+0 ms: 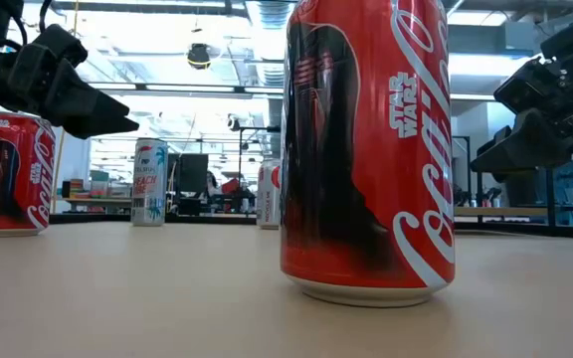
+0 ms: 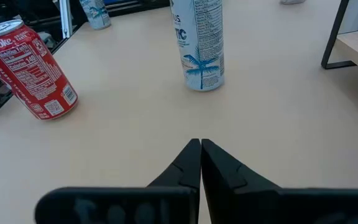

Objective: Place canned beverage on shelf

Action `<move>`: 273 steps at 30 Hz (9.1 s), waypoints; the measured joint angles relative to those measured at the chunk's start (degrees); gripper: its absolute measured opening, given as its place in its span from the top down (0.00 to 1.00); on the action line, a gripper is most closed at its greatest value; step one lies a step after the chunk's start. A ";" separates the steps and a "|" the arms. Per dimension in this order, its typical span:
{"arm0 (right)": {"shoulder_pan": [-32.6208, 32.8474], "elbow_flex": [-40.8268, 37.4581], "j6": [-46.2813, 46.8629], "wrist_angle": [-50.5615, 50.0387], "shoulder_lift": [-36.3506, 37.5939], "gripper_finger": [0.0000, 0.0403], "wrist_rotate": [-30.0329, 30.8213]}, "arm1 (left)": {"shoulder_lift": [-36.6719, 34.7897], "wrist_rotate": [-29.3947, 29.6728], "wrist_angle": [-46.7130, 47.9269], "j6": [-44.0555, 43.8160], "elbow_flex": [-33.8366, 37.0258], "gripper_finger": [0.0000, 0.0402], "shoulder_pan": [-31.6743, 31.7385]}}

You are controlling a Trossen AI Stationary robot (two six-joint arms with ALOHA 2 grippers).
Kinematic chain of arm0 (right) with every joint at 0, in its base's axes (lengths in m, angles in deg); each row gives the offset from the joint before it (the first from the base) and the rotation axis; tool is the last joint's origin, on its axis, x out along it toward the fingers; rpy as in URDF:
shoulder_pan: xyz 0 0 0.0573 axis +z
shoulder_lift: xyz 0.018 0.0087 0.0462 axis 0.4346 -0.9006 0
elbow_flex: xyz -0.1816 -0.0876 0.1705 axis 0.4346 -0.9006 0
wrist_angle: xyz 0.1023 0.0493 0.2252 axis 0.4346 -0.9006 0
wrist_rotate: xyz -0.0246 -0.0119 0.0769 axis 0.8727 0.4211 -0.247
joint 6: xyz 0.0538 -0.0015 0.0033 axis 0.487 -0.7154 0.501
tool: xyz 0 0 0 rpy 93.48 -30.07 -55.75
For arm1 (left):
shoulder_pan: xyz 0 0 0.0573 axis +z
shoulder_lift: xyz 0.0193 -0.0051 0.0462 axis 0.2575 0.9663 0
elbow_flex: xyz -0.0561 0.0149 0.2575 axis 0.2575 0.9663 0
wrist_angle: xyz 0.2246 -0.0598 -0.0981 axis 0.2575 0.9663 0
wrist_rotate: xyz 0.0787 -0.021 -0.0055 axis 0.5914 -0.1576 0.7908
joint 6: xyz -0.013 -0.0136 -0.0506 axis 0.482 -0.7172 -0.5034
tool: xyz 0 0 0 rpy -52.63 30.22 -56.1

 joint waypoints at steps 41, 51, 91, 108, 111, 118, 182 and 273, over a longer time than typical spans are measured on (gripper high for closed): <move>-0.01 -0.02 0.00 0.01 0.00 0.91 0.00 | 0.00 0.00 0.00 0.02 0.01 0.15 0.00; 0.01 0.00 -0.01 -0.01 0.00 0.91 0.00 | 0.01 0.00 -0.01 -0.76 0.00 0.15 0.00; 10.48 45.88 -8.31 -5.45 -29.27 0.90 0.37 | 0.01 8.44 -0.58 -18.09 0.03 0.15 0.01; 6.44 71.27 -15.80 -24.72 -48.29 0.48 6.45 | 0.01 5.22 -0.28 -21.09 -0.03 0.15 -0.01; 5.77 74.38 -12.57 -30.90 -50.49 0.37 6.47 | 0.01 2.98 -0.32 -21.80 -0.01 0.15 -0.01; 5.76 80.42 -11.49 -42.56 -54.36 0.21 6.51 | 0.01 -0.23 -1.41 -22.75 0.16 0.15 -0.01; -2.15 81.97 -21.84 -51.28 -62.90 0.18 1.82 | -0.01 1.36 -7.81 1.40 -2.87 0.15 -0.97; -42.98 101.71 -34.96 -62.32 -69.51 0.29 -7.58 | 0.01 -0.02 -7.81 2.82 -2.89 0.15 -0.95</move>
